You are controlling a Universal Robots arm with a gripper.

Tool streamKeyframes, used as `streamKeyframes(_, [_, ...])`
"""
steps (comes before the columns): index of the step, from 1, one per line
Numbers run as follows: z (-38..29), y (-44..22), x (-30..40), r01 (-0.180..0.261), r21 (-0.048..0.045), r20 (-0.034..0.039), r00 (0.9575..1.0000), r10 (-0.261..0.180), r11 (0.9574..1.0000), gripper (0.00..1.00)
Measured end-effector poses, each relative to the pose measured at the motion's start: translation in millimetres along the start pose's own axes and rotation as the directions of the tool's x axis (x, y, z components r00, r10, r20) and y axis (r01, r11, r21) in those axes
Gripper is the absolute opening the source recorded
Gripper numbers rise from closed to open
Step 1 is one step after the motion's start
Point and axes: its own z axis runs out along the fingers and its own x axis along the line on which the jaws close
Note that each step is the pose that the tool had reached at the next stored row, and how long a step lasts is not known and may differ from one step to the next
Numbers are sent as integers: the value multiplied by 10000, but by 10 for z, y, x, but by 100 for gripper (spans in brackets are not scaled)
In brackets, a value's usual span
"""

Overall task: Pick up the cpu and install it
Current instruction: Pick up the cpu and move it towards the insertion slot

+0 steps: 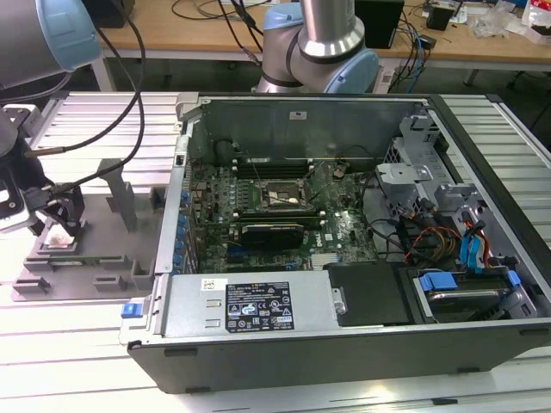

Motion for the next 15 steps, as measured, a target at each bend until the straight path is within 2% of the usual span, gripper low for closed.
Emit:
streamKeyframes(1, [1,0,0,0,0,0,10000,0,10000,60])
streamKeyframes(6, [139,-7,4,18,13,0,10000,-18,10000,60])
streamKeyframes(15, [163,10,17,182,10,-2,9998,-182,9998,60])
